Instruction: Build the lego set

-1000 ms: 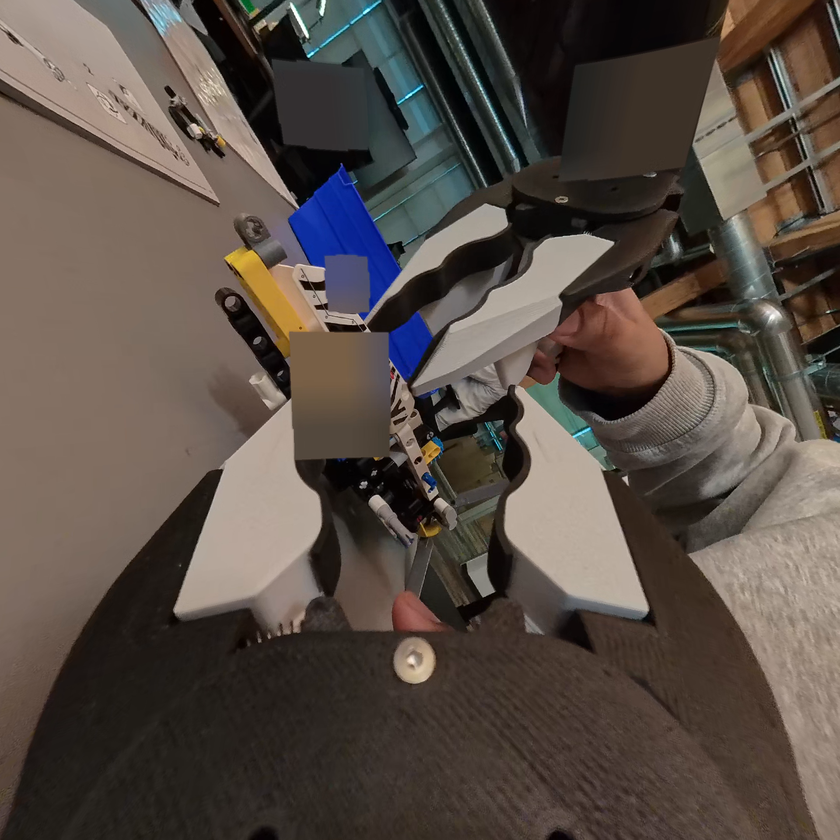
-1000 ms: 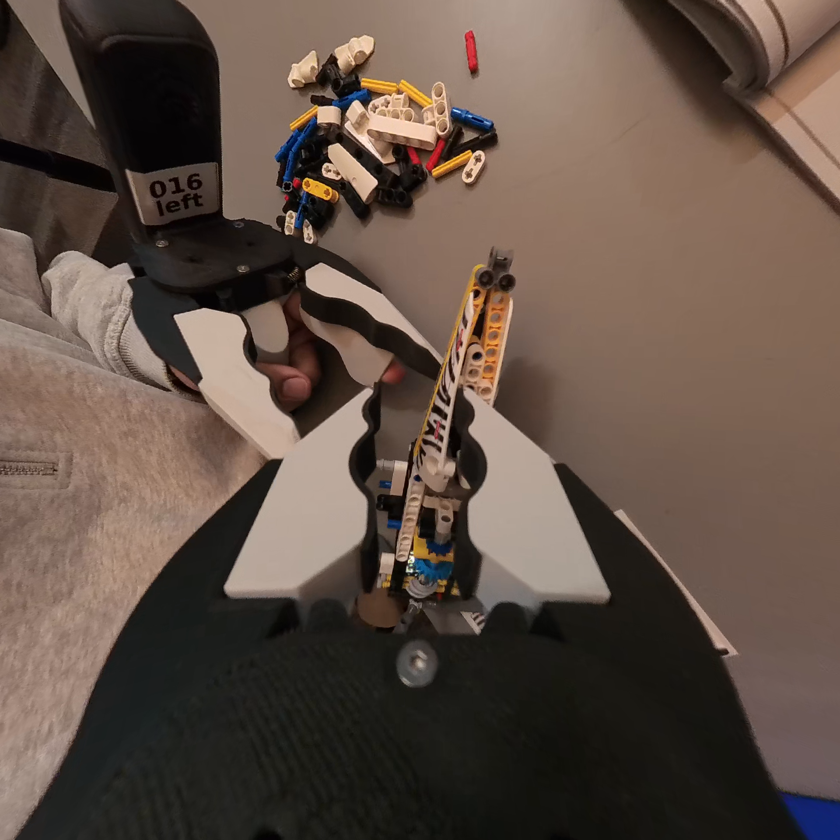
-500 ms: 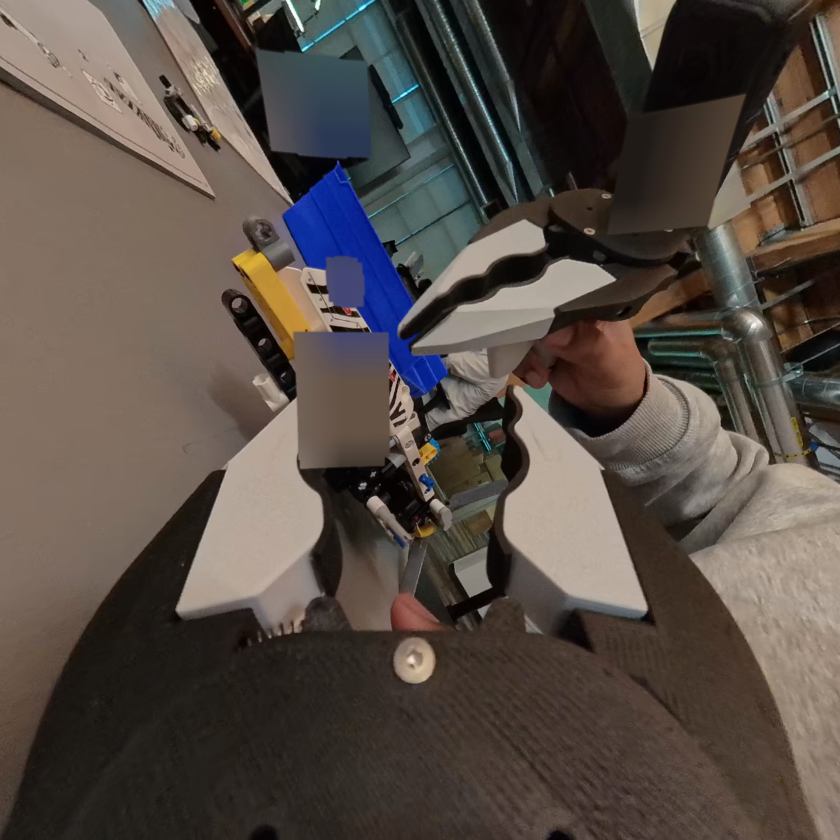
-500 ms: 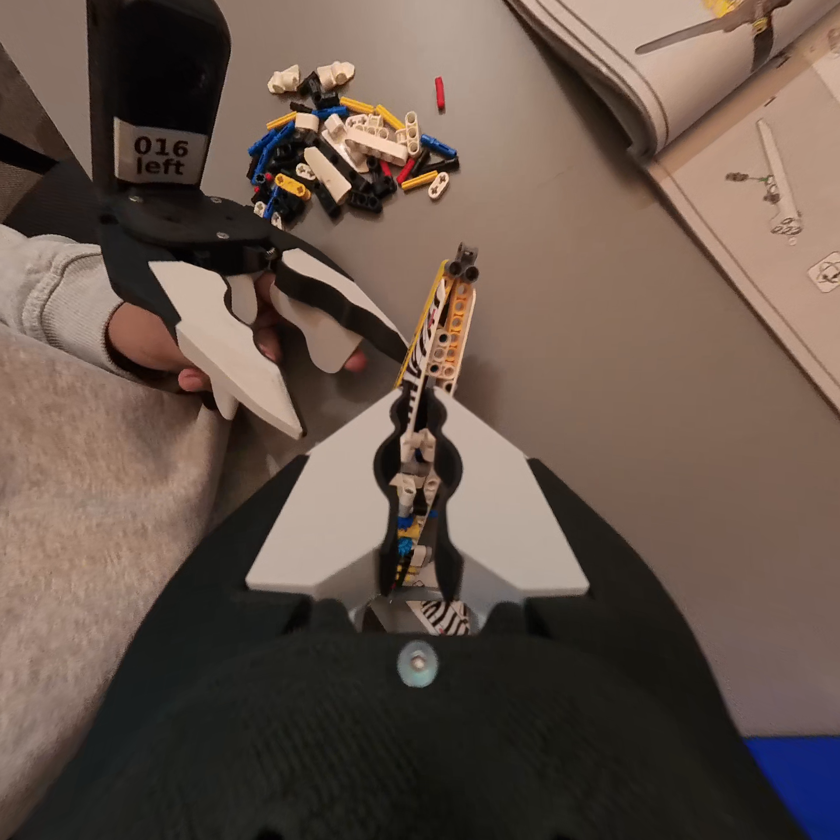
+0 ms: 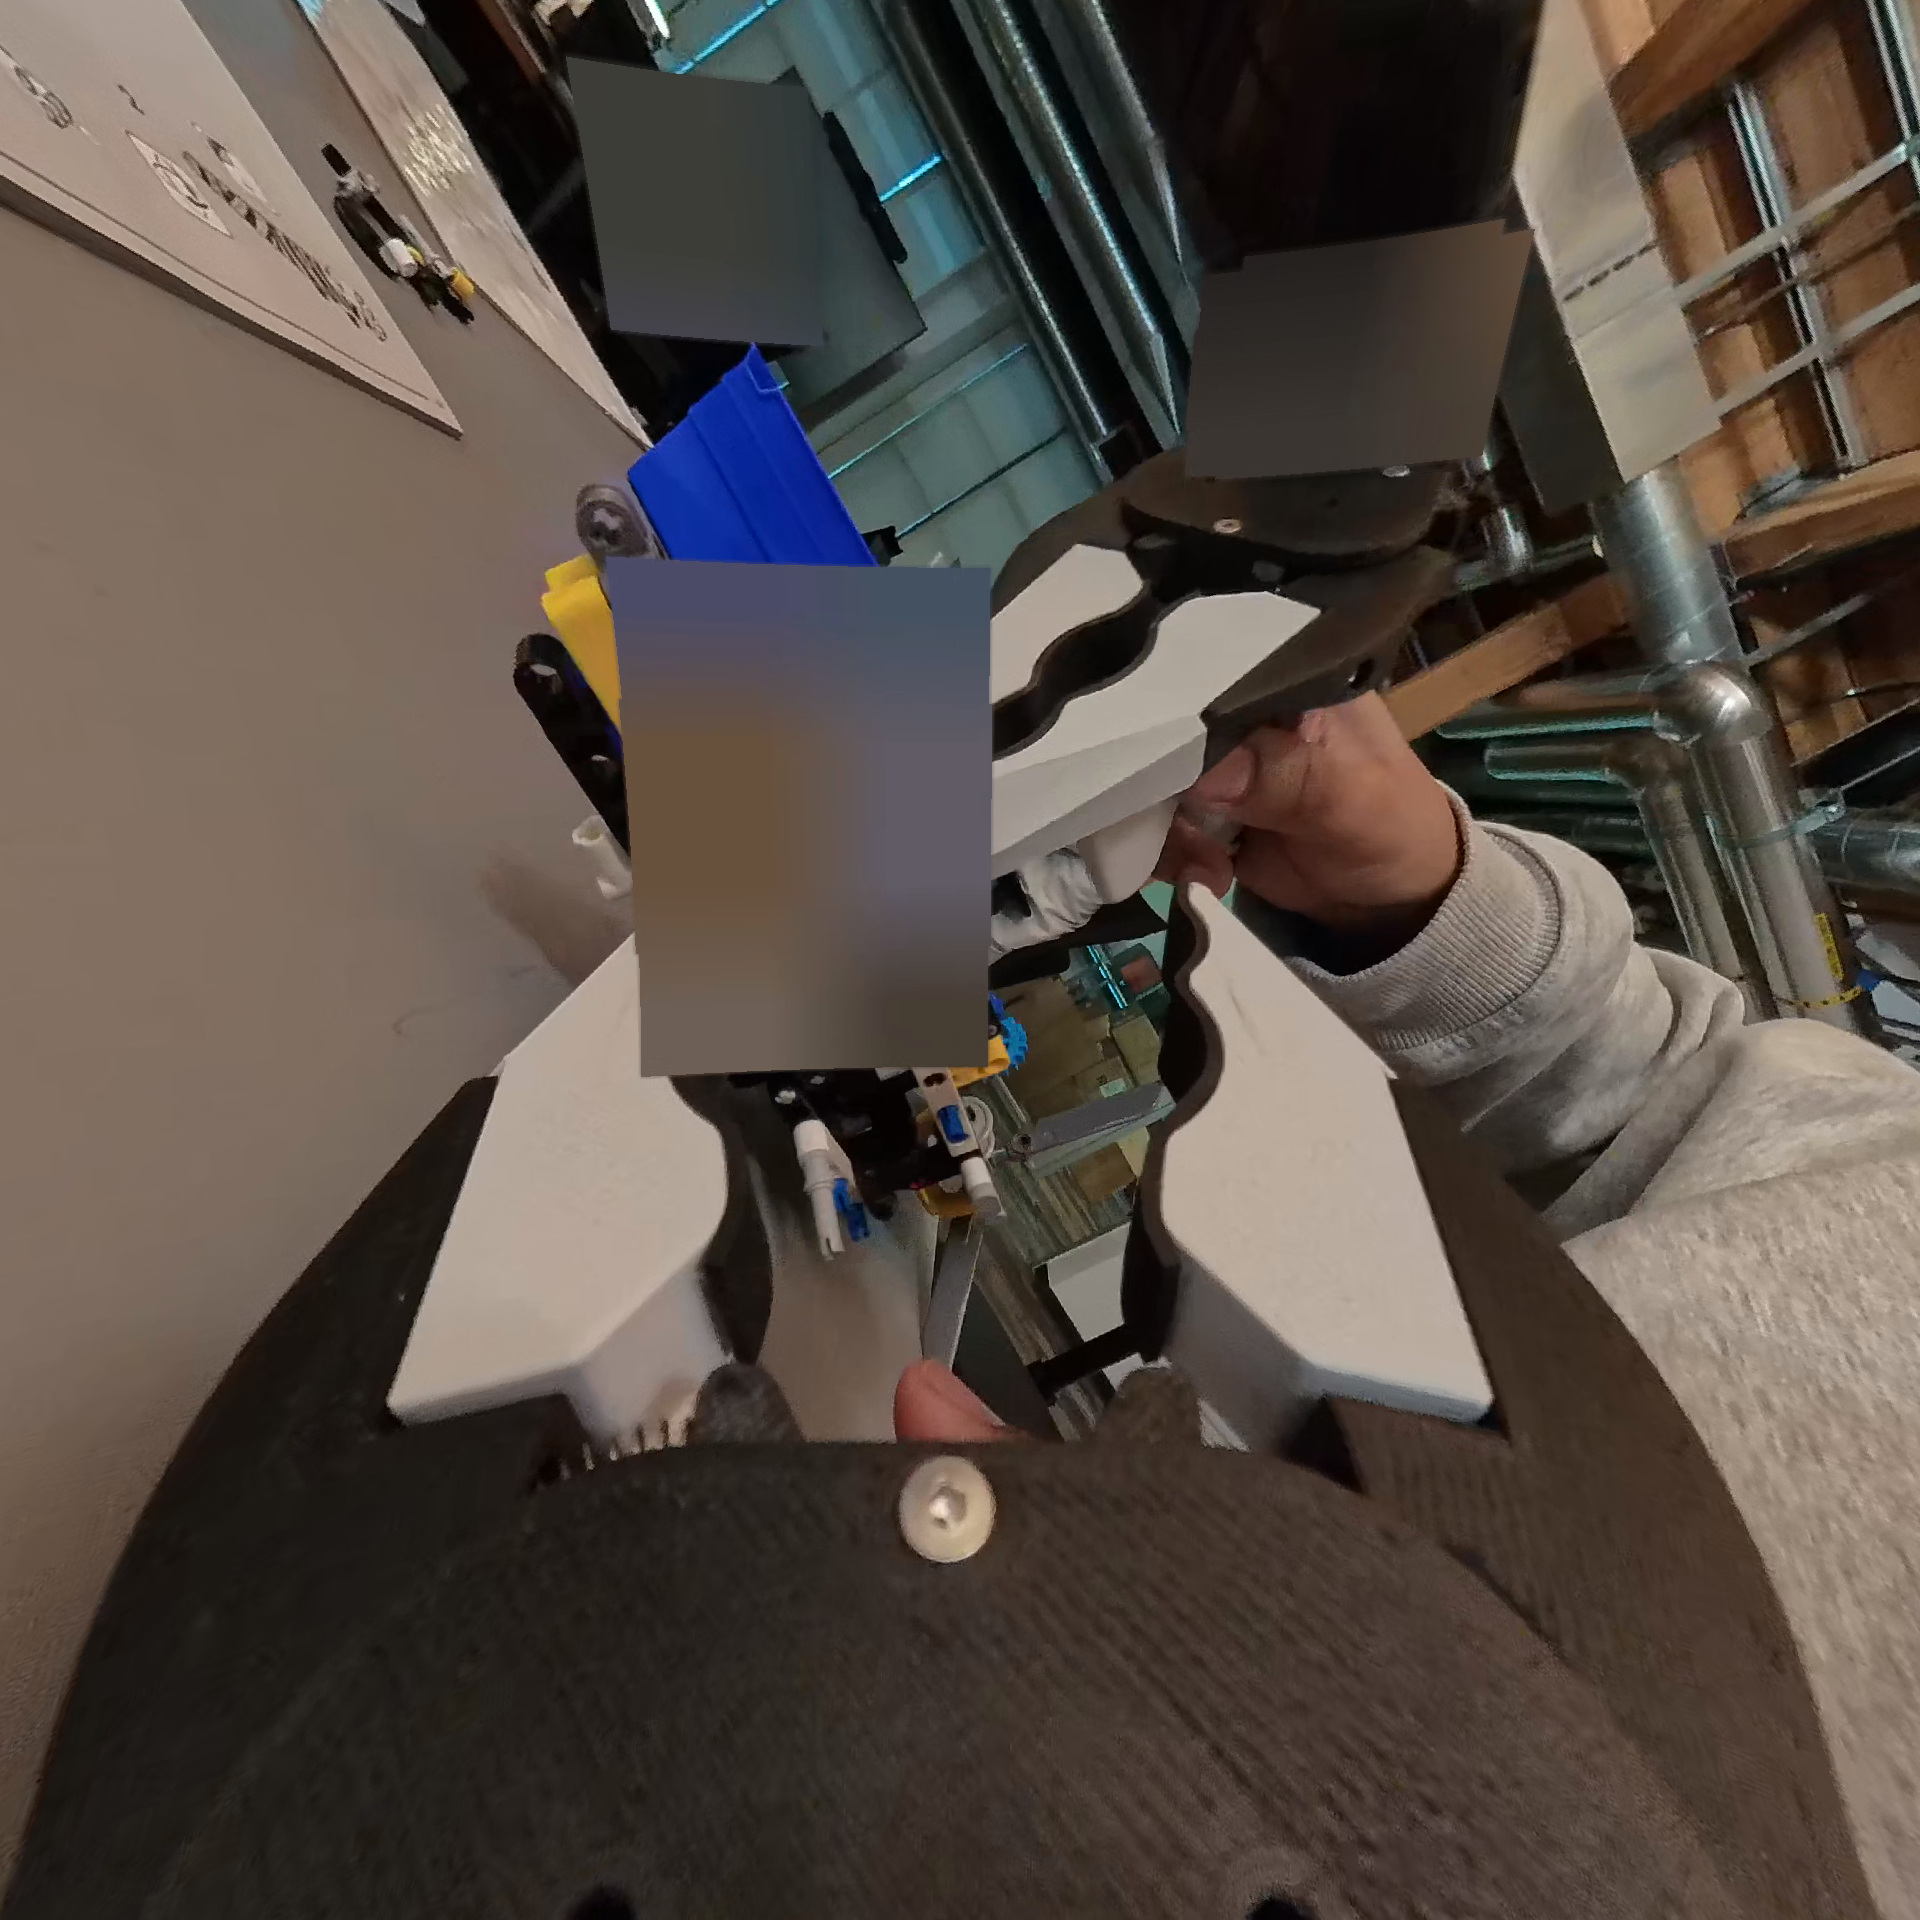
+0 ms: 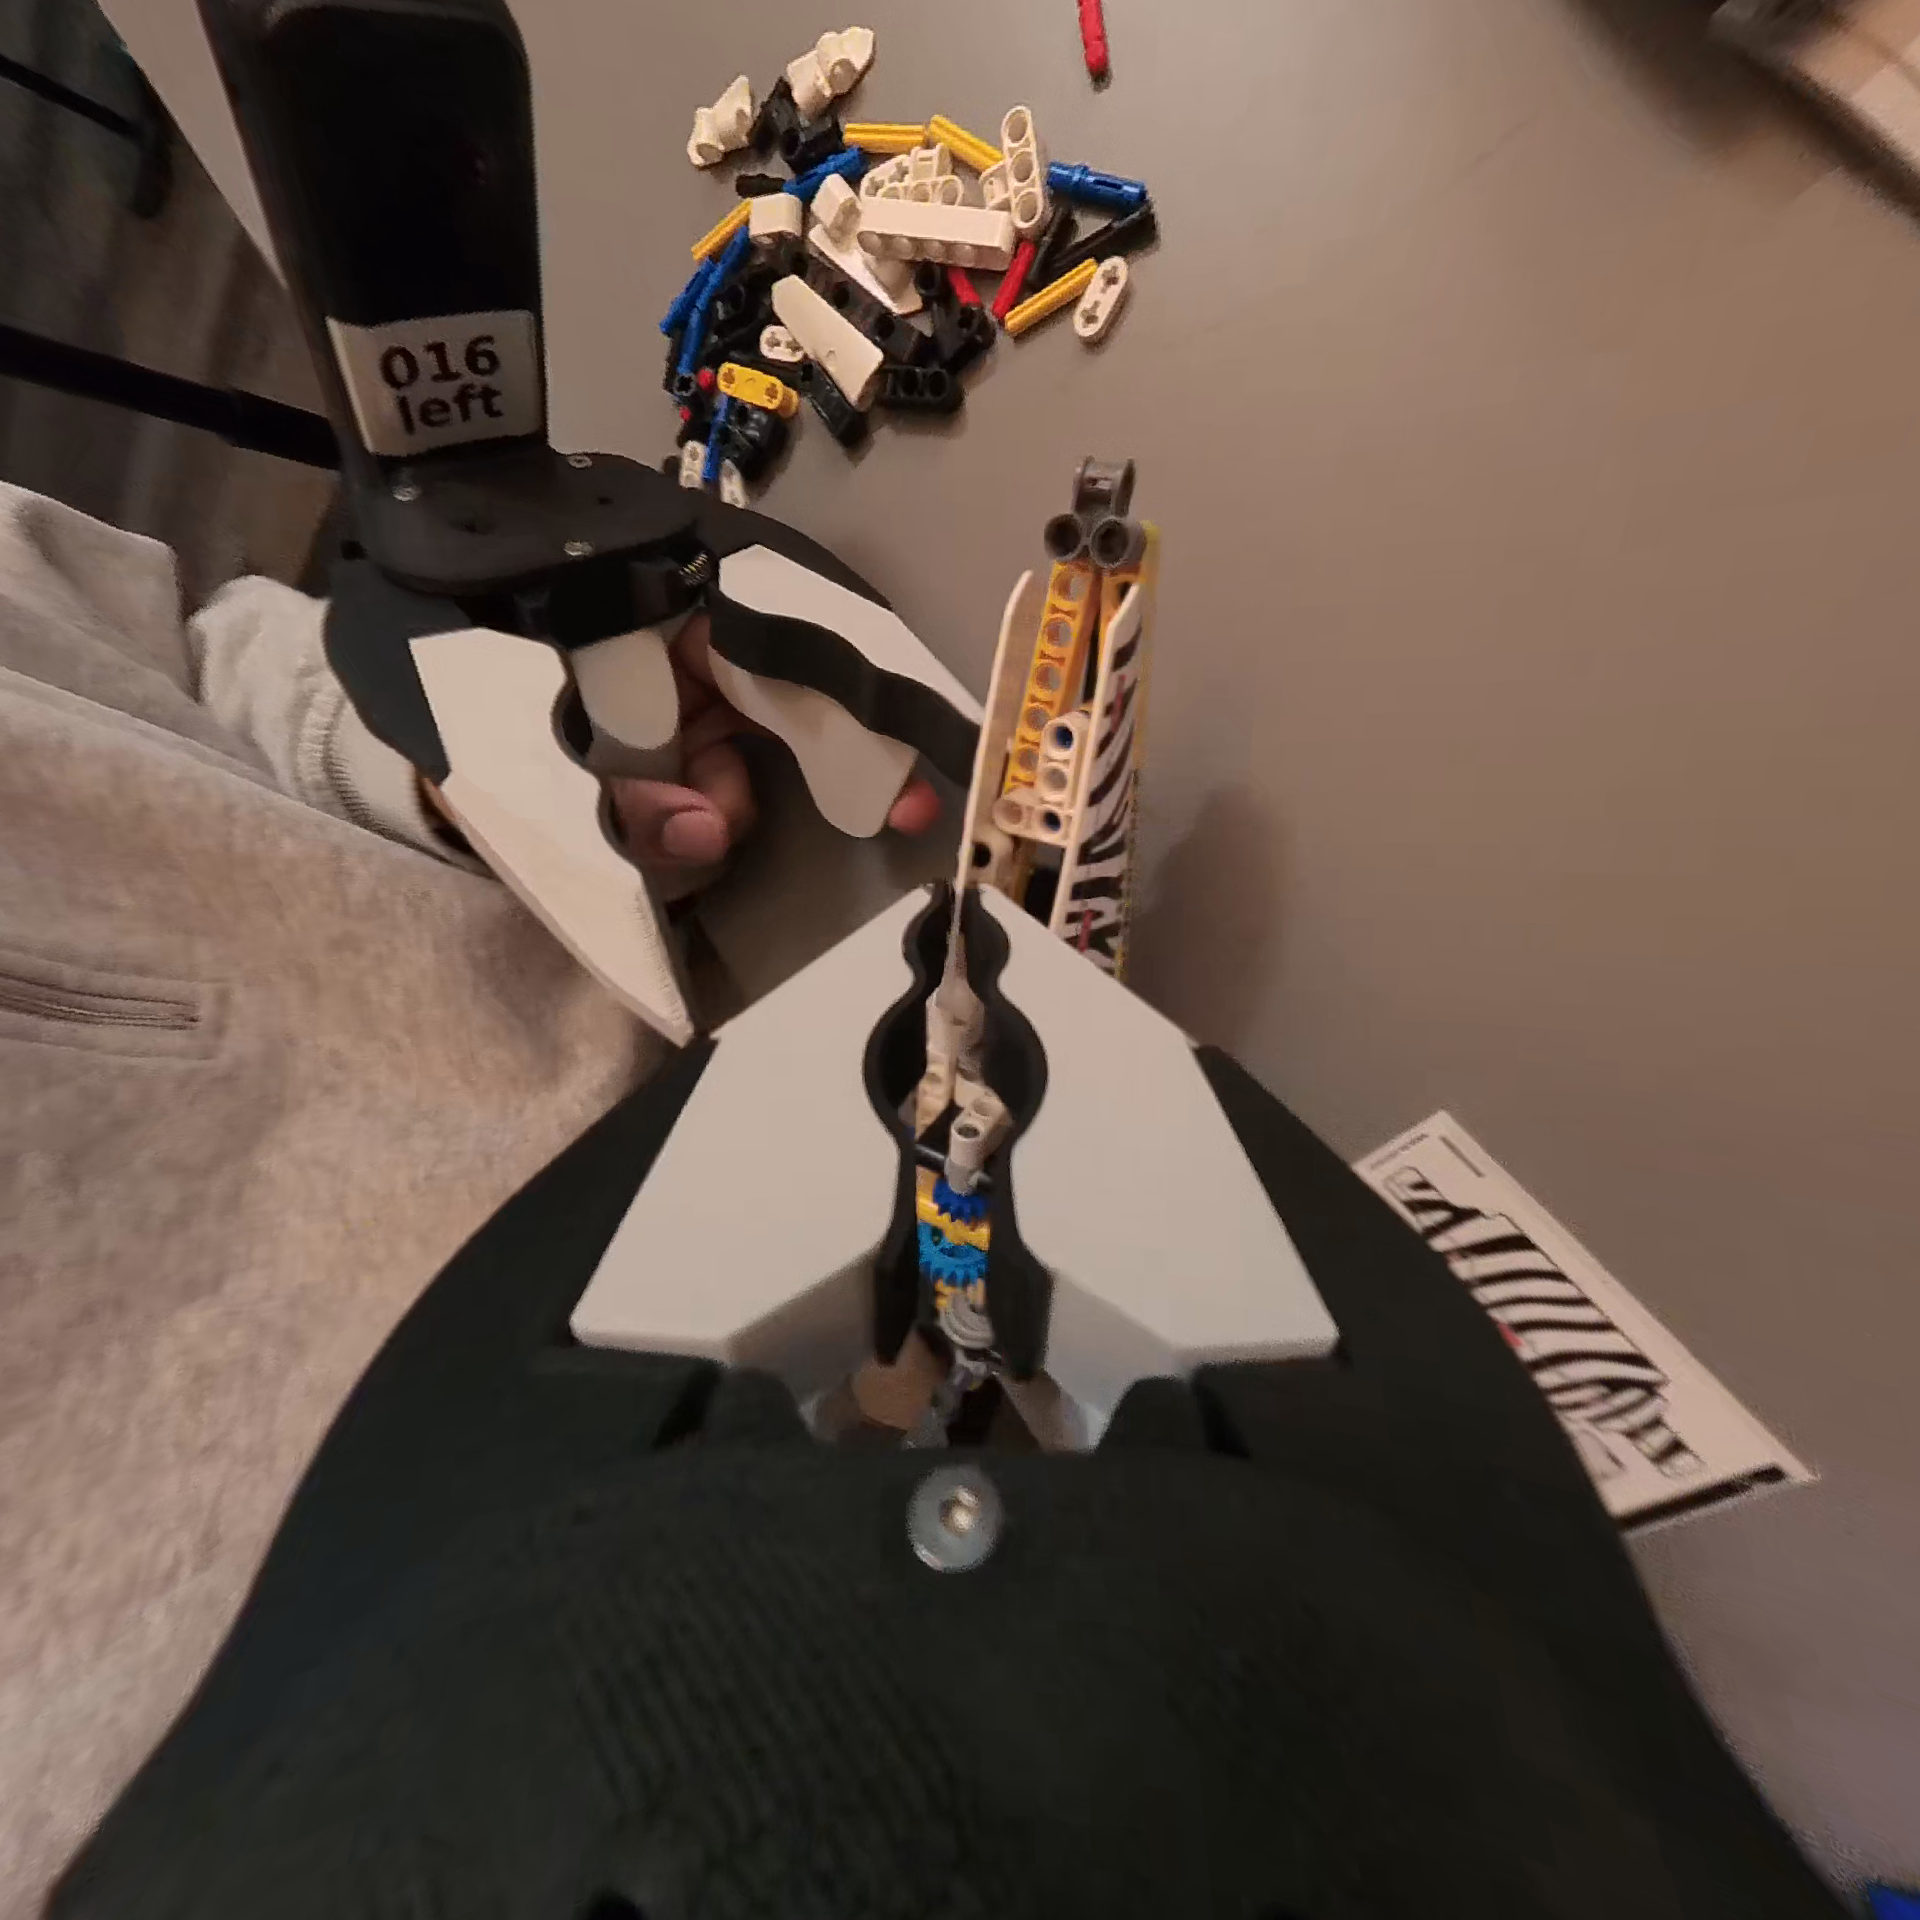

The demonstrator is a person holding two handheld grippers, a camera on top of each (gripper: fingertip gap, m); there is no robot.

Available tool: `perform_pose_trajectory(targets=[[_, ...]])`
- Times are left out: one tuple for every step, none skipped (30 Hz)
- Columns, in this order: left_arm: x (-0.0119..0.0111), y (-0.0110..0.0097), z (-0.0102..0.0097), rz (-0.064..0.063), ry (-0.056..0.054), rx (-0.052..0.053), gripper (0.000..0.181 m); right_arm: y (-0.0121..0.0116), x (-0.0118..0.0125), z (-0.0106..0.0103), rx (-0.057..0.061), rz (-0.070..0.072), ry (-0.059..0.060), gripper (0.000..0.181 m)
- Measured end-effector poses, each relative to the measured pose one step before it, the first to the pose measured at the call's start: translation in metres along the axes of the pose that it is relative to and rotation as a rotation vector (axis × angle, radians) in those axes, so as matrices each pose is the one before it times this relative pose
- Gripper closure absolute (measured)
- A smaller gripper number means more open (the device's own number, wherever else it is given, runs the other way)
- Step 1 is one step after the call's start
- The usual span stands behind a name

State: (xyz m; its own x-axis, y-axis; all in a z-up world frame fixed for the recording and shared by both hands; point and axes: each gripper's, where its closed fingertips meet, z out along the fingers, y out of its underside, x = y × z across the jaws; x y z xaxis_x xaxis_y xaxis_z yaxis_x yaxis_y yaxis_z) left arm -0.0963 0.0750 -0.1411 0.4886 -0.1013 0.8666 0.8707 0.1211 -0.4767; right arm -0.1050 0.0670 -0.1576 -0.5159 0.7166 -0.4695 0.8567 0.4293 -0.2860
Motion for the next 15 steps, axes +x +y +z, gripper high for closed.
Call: perform_pose_trajectory(targets=[[0.00003, -0.00026, -0.00017, -0.0009, 0.0002, 0.0020, 0.099, -0.00027, -0.00035, 0.00056, 0.0022, 0.0132, -0.0160, 0.181], [-0.00013, -0.00004, 0.00000, -0.0017, -0.0002, 0.0003, 0.098, -0.00053, 0.00095, -0.00004, 0.0036, 0.0091, -0.0041, 0.181], [-0.00010, -0.00014, -0.00006, -0.0013, -0.0005, 0.0006, 0.097, -0.00047, 0.00202, -0.00059, 0.0033, 0.0065, 0.0063, 0.181], [0.00019, 0.00009, 0.00013, -0.0005, 0.0016, -0.0011, 0.097, -0.00024, 0.00202, -0.00092, 0.0013, 0.0060, 0.0079, 0.181], [0.00056, 0.00087, 0.00033, -0.0021, 0.0048, -0.0064, 0.095, -0.00006, 0.00068, -0.00060, 0.0006, 0.0059, 0.0016, 0.180], [0.00039, 0.00163, 0.00073, -0.0088, 0.0064, -0.0123, 0.094, 0.00069, -0.00088, 0.00041, -0.0023, 0.0044, -0.0058, 0.181], [-0.00025, 0.00183, 0.00096, -0.0123, 0.0030, -0.0140, 0.093, 0.00144, -0.00141, 0.00125, -0.0077, 0.0039, -0.0068, 0.181], [-0.00026, 0.00163, 0.00080, -0.0108, 0.0021, -0.0121, 0.091, 0.00147, -0.00070, 0.00164, -0.0072, -0.0017, -0.0002, 0.181], [0.00016, 0.00159, 0.00079, -0.0069, 0.0029, -0.0102, 0.089, 0.00133, 0.00025, 0.00125, -0.0065, -0.0083, 0.0066, 0.181], [-0.00013, 0.00155, 0.00071, -0.0029, -0.0001, -0.0108, 0.088, 0.00094, 0.00076, 0.00056, -0.0046, -0.0108, 0.0091, 0.181], [0.00057, 0.00211, 0.00101, -0.0032, 0.0046, -0.0134, 0.088, 0.00008, 0.00025, -0.00017, 0.0004, -0.0084, 0.0031, 0.181], [0.00116, 0.00297, 0.00139, -0.0069, 0.0096, -0.0171, 0.088, -0.00124, -0.00062, -0.00068, 0.0078, -0.0039, -0.0044, 0.181], [0.00090, 0.00160, 0.00101, -0.0049, 0.0076, -0.0087, 0.089, -0.00116, -0.00068, -0.00078, 0.0068, 0.0000, -0.0079, 0.181], [0.00005, -0.00070, -0.00048, -0.0010, 0.0006, 0.0049, 0.089, 0.00007, -0.00002, -0.00043, -0.0020, 0.0028, -0.0060, 0.181], [0.00037, -0.00094, -0.00053, -0.0037, 0.0053, 0.0053, 0.089, -0.00001, -0.00068, 0.00011, -0.0009, 0.0048, -0.0110, 0.181]])
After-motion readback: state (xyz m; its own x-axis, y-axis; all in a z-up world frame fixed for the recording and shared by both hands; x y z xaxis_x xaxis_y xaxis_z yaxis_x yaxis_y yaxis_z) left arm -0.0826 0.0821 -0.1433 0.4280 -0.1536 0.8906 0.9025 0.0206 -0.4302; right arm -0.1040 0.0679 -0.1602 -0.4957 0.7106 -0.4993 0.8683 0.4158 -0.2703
